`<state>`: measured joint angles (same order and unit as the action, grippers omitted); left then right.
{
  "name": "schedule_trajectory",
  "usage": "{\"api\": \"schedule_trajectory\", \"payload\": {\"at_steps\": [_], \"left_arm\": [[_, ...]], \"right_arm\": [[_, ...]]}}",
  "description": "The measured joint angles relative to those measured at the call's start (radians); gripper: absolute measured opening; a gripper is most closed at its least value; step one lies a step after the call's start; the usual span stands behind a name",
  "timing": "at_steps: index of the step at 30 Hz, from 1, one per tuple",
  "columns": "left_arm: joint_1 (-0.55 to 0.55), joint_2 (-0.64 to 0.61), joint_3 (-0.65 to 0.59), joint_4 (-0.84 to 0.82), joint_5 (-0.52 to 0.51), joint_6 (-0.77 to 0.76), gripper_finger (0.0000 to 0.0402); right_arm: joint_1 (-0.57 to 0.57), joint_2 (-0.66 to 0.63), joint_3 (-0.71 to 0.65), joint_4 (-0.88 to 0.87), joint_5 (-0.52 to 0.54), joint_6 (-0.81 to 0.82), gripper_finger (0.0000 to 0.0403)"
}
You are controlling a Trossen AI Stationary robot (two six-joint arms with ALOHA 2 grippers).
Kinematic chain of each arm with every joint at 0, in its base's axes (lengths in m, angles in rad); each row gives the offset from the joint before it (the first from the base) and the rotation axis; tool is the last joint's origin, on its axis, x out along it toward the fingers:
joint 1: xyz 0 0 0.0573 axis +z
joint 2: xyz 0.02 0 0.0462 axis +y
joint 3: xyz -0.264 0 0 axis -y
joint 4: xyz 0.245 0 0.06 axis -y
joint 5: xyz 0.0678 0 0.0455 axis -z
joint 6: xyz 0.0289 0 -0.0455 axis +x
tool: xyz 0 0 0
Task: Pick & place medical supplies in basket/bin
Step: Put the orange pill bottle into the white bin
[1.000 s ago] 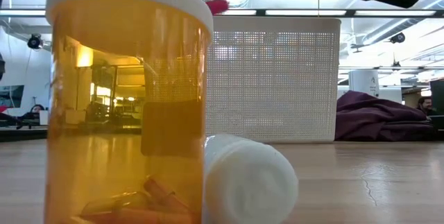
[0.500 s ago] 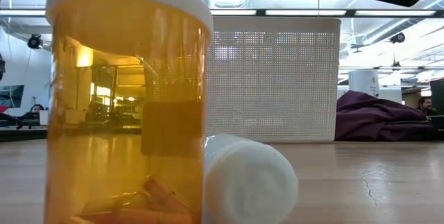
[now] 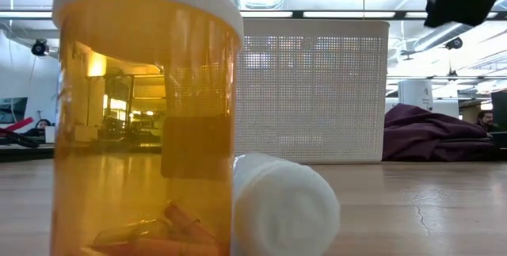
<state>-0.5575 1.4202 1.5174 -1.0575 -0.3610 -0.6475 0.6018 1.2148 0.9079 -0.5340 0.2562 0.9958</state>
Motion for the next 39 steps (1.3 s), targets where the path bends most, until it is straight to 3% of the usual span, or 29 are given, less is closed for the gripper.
{"api": "schedule_trajectory", "payload": {"at_steps": [6,11,14,23,28,34,39], "left_arm": [[-0.145,0.001,-0.254,0.273,-0.031,-0.277,0.0262],[-0.205,0.017,-0.446,0.663,-0.037,-0.27,0.0262],[-0.209,0.055,-0.5,0.757,-0.04,-0.271,0.0262],[-0.209,0.184,-0.462,0.809,-0.037,-0.265,0.0262],[-0.214,0.32,-0.395,0.807,-0.036,-0.162,0.0262],[-0.218,0.46,-0.325,0.834,-0.038,-0.155,0.0262],[-0.243,0.52,-0.304,0.884,-0.056,-0.154,0.0262]], "right_arm": [[0.0,0.106,-0.001,0.11,-0.021,-0.066,0.0368],[0.0,0.234,0.0,0.305,-0.081,-0.257,0.0368],[-0.003,0.305,0.002,0.396,-0.084,-0.316,0.0368],[-0.005,0.505,0.121,0.496,-0.111,-0.503,0.0368],[-0.013,0.581,0.221,0.494,-0.107,-0.549,0.0368],[-0.012,0.722,0.357,0.479,-0.108,-0.538,0.0368],[-0.011,0.811,0.462,0.358,-0.105,-0.441,0.0368]]}}
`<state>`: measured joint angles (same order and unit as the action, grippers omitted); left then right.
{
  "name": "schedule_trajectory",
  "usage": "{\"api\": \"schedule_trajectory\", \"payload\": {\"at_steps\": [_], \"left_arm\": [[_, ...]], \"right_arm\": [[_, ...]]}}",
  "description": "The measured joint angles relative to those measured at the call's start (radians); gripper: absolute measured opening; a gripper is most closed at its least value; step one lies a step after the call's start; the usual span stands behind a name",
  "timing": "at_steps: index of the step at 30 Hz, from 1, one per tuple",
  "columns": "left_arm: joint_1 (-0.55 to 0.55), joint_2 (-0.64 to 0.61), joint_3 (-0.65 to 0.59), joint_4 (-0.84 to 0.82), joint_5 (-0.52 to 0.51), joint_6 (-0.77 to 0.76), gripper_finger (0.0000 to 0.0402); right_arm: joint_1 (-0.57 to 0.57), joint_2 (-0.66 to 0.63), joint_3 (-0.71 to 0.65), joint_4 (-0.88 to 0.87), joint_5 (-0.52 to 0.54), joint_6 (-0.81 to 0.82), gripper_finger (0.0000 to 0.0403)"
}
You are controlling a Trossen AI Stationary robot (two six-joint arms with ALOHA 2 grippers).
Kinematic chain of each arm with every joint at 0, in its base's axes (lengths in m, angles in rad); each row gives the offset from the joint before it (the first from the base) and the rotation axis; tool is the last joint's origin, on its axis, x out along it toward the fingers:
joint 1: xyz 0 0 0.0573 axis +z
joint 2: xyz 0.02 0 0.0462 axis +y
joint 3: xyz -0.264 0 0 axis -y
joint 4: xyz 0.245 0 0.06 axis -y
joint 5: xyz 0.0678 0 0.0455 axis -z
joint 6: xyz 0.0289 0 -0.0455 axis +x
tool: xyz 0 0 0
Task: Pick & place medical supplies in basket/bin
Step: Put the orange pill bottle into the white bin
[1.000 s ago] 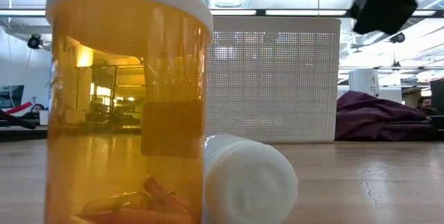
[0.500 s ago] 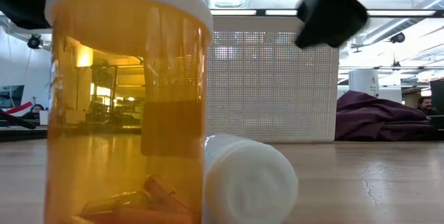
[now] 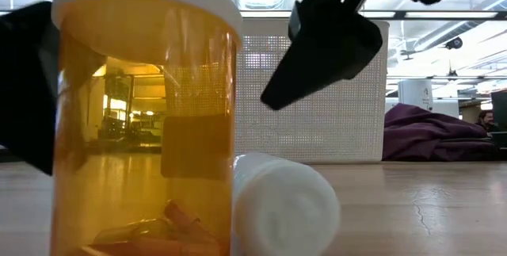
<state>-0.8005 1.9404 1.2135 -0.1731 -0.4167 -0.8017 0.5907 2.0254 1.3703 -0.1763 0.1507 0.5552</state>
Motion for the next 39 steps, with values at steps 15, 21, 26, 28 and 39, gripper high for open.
{"api": "schedule_trajectory", "payload": {"at_steps": [15,21,26,28,39], "left_arm": [[-0.024,0.004,-0.023,0.068,-0.139,-0.027,0.0262],[-0.023,0.004,-0.023,0.067,-0.145,-0.027,0.0262],[-0.022,0.004,-0.037,0.058,-0.161,-0.027,0.0262],[-0.022,0.004,-0.042,0.044,-0.161,-0.03,0.0262],[-0.024,-0.022,-0.042,-0.069,-0.161,-0.099,0.0262]], "right_arm": [[0.025,0.072,0.076,0.029,0.006,0.028,0.0368],[0.024,0.118,0.081,0.112,0.01,0.025,0.0368],[0.02,0.133,0.082,0.123,0.055,0.014,0.0368],[0.012,0.136,0.082,0.141,0.074,0.013,0.0368],[-0.05,0.136,0.082,0.155,0.096,0.005,0.0368]]}}
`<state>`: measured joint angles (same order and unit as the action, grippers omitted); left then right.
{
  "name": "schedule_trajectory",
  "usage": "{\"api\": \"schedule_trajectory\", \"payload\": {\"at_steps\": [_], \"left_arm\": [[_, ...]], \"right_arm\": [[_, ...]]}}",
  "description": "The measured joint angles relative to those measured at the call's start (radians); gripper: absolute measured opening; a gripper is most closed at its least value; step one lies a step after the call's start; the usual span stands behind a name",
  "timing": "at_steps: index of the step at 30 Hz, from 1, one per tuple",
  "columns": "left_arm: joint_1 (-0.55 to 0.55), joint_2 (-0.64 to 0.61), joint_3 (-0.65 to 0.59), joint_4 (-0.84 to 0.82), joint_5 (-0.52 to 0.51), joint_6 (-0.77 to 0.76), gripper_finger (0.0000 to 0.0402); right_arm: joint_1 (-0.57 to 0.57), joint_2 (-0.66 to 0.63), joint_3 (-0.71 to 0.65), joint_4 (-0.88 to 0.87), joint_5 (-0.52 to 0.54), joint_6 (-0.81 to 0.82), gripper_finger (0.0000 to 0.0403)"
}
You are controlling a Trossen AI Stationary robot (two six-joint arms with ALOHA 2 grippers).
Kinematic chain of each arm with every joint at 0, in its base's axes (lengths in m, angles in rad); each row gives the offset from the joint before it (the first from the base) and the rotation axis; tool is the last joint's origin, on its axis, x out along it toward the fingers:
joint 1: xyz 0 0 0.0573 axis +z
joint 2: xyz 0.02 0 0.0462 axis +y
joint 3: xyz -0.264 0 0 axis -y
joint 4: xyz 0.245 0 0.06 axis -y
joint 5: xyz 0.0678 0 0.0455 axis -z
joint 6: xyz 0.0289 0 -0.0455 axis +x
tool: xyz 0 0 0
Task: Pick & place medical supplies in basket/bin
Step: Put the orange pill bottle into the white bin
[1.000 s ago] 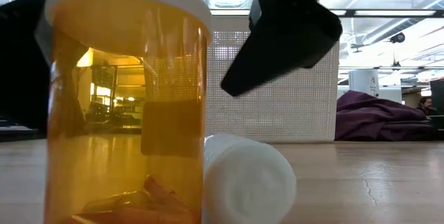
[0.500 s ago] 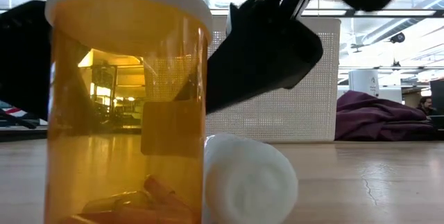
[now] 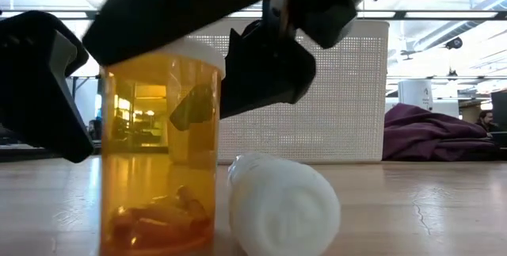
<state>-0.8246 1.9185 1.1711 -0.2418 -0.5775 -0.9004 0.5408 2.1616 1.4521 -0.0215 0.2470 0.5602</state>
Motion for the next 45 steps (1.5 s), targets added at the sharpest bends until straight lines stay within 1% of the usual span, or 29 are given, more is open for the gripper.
{"api": "schedule_trajectory", "payload": {"at_steps": [6,10,14,17,22,25,28,31,35,39,45], "left_arm": [[0.0,-0.029,0.0,-0.136,0.001,-0.032,0.0262],[0.0,-0.052,-0.001,-0.17,-0.001,-0.045,0.0262],[0.0,-0.063,-0.001,-0.174,-0.005,-0.045,0.0262],[0.0,-0.075,-0.004,-0.177,-0.005,-0.083,0.0262],[0.0,-0.126,-0.038,-0.189,-0.005,-0.11,0.0262],[0.0,-0.175,-0.086,-0.195,-0.007,-0.132,0.0262],[0.0,-0.235,-0.15,-0.196,-0.028,-0.185,0.0262],[0.0,-0.295,-0.213,-0.195,-0.035,-0.24,0.0262],[0.0,-0.353,-0.264,-0.187,-0.061,-0.265,0.0262],[0.0,-0.366,-0.273,-0.177,-0.086,-0.264,0.0262],[0.0,-0.366,-0.278,-0.132,-0.086,-0.262,0.0262]], "right_arm": [[-0.028,0.0,-0.001,-0.013,0.039,-0.09,0.0368],[-0.055,0.0,-0.002,-0.059,0.044,-0.095,0.0368],[-0.08,0.0,-0.002,-0.079,0.045,-0.092,0.0368],[-0.095,0.0,-0.002,-0.08,0.045,-0.092,0.0368],[-0.125,-0.001,-0.002,-0.104,0.043,-0.107,0.0368],[-0.139,-0.001,-0.002,-0.11,0.044,-0.112,0.0368],[-0.144,-0.01,-0.002,-0.12,0.03,-0.094,0.0368],[-0.137,-0.022,-0.002,-0.141,0.025,-0.092,0.0368],[-0.12,-0.028,-0.002,-0.165,0.032,-0.086,0.0368],[-0.109,-0.029,-0.004,-0.166,0.041,-0.074,0.0368],[-0.109,-0.024,-0.02,-0.163,0.07,-0.065,0.0368]]}}
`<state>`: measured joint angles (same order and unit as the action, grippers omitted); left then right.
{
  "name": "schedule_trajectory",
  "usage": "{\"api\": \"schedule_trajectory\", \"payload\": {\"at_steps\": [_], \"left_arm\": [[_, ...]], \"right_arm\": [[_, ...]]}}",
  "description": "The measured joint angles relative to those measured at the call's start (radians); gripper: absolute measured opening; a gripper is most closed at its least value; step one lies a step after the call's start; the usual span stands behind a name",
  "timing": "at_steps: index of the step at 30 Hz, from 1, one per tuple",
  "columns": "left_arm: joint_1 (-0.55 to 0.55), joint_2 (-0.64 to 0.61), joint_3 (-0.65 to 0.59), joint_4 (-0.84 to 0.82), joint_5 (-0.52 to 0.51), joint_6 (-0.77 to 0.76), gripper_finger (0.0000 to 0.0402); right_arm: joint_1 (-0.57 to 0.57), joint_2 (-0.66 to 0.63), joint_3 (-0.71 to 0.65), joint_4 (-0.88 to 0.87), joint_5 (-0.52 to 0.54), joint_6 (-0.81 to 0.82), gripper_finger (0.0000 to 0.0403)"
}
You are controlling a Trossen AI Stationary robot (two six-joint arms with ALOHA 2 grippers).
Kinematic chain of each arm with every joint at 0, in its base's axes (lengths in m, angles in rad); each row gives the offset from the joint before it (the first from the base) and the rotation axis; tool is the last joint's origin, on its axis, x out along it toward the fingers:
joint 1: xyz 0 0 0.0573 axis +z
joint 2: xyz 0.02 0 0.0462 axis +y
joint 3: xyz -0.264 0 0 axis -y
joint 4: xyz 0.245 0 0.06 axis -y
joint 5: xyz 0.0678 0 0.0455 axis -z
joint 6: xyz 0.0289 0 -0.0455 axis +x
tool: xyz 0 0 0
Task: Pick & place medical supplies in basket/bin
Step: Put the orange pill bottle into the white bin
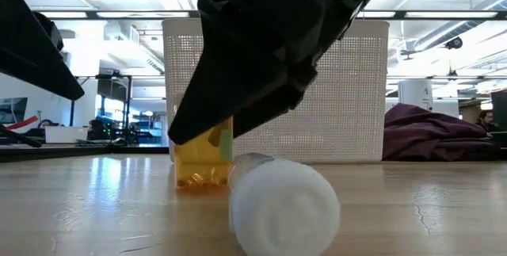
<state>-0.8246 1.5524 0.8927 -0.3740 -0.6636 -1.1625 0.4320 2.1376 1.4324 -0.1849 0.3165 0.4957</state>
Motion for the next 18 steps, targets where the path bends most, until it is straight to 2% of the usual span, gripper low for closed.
{"api": "schedule_trajectory", "payload": {"at_steps": [13,18], "left_arm": [[0.0,0.0,0.019,0.0,-0.026,-0.032,0.0262],[0.0,0.0,0.02,0.0,-0.026,-0.033,0.0262]], "right_arm": [[-0.005,0.0,-0.043,0.056,0.008,0.002,0.0367],[-0.008,0.0,-0.043,0.068,0.008,0.002,0.0337]]}}
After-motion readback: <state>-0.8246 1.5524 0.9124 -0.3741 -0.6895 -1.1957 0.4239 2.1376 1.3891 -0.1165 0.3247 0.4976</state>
